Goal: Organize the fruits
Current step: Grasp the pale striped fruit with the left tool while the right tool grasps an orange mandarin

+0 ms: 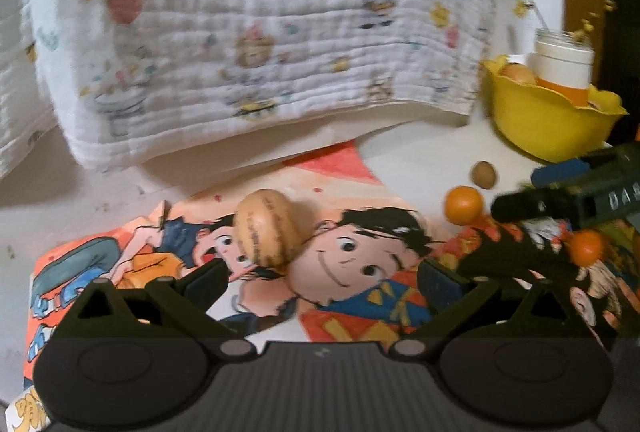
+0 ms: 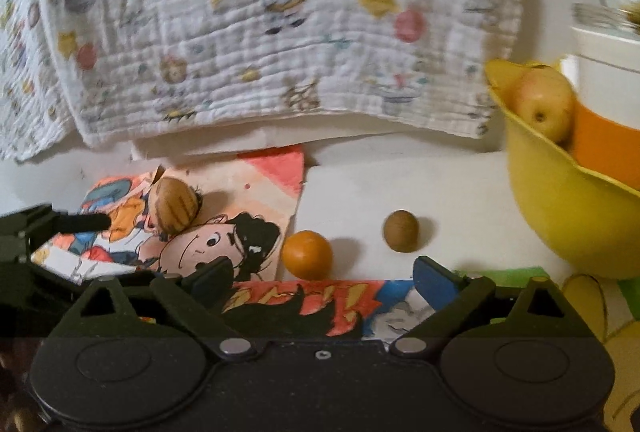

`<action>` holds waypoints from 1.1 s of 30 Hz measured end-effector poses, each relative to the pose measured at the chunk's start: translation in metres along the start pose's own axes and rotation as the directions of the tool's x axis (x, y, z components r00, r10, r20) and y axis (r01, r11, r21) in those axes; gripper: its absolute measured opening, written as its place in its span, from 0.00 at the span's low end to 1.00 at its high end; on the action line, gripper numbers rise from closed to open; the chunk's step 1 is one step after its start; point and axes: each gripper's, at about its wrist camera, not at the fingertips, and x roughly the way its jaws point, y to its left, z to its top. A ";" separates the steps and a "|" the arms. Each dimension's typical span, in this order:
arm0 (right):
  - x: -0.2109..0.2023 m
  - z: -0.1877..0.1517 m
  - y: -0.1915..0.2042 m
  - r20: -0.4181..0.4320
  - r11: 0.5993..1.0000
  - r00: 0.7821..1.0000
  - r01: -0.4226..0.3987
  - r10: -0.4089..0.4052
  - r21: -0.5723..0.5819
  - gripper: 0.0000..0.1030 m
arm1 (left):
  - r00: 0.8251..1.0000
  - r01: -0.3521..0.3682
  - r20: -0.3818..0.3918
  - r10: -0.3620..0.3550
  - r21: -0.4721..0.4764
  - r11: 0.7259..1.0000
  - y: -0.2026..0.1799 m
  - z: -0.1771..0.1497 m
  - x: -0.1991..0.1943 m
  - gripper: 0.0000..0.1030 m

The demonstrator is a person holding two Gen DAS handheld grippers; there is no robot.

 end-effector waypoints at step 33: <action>0.054 0.006 0.042 -0.055 0.972 0.991 0.105 -0.119 -0.210 0.36 | 0.999 0.000 -0.037 -0.007 -0.188 0.982 0.049 0.021 0.065 0.52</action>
